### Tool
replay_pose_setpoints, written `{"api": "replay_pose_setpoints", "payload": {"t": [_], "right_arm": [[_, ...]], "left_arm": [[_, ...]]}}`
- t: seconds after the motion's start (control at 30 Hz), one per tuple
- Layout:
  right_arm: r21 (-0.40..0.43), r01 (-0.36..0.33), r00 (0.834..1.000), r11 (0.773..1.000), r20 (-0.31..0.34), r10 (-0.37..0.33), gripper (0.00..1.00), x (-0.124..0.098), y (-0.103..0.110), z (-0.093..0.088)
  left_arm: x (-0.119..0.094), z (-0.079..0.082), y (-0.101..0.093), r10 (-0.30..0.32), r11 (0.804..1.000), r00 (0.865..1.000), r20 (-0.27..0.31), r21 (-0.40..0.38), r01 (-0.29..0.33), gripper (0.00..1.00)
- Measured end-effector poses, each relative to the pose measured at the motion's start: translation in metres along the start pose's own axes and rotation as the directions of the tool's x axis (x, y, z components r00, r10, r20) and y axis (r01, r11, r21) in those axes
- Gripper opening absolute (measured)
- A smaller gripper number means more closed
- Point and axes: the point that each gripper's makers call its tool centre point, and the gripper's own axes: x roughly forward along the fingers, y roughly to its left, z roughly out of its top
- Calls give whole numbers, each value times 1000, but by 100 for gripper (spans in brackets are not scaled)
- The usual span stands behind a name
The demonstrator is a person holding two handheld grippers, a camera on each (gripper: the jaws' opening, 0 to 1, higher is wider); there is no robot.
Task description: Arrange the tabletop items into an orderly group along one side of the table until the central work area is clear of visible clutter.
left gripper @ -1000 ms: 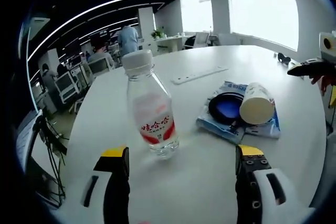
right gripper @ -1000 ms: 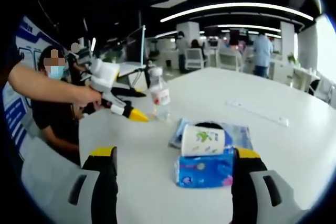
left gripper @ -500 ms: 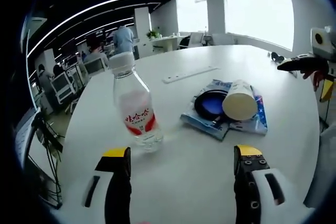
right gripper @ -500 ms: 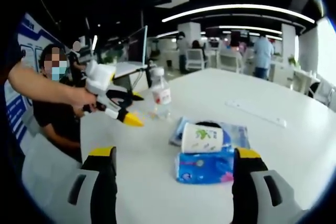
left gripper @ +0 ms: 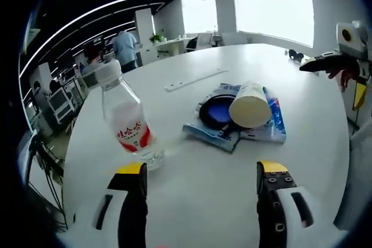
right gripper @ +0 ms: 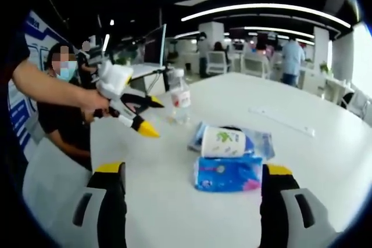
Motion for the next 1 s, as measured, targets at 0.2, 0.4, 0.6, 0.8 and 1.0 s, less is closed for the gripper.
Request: {"api": "replay_pose_setpoints", "payload": {"t": [0.2, 0.4, 0.6, 0.8, 1.0], "right_arm": [[-9, 10, 1000, 1000, -7, -10, 97, -8, 0, -4], [-8, 22, 1000, 1000, -18, -22, 98, -14, 0, -12], [-4, 32, 999, 999, -31, -32, 98, -23, 0, -20], [-1, 50, 998, 999, -30, -50, 98, -31, -2, -24], [4, 65, 997, 998, -39, -65, 98, -38, -4, -30]], "left_arm": [[5, 5, -11, -31, 999, 1000, 4, 16, 31, 67], [13, 13, -23, -65, 997, 998, 18, 34, 64, 64], [19, 23, -30, -86, 995, 996, 30, 62, 84, 59], [24, 31, -35, -96, 991, 995, 35, 96, 92, 55], [28, 33, -39, -109, 985, 994, 26, 140, 104, 50]]}}
